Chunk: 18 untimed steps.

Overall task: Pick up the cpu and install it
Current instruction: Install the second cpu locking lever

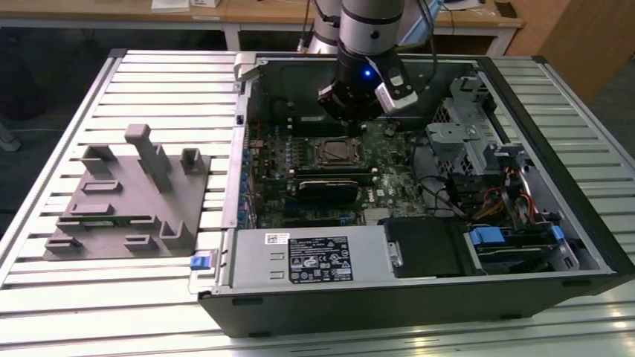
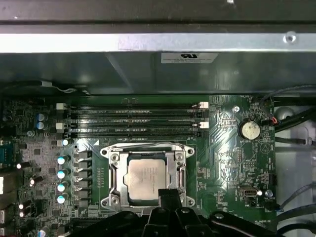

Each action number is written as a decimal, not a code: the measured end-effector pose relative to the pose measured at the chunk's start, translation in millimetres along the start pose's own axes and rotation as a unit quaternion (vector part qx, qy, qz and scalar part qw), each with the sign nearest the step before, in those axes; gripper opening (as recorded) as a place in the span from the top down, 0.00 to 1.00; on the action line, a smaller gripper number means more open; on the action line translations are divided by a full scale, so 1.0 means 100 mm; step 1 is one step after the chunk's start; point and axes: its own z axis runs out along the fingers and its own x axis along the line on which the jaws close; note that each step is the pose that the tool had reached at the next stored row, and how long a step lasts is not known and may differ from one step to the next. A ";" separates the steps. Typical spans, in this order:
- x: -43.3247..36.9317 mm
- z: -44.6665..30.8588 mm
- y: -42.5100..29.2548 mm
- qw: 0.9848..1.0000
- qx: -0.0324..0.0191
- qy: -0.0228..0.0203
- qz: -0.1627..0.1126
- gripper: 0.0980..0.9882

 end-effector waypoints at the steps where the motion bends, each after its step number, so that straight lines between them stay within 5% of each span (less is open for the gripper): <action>1: 0.000 -0.021 0.000 1.000 0.000 0.000 0.000 0.99; 5: -0.002 -0.107 0.000 1.000 0.000 0.000 0.000 0.99; 18: -0.012 -0.119 -0.197 1.000 0.000 0.001 0.000 0.99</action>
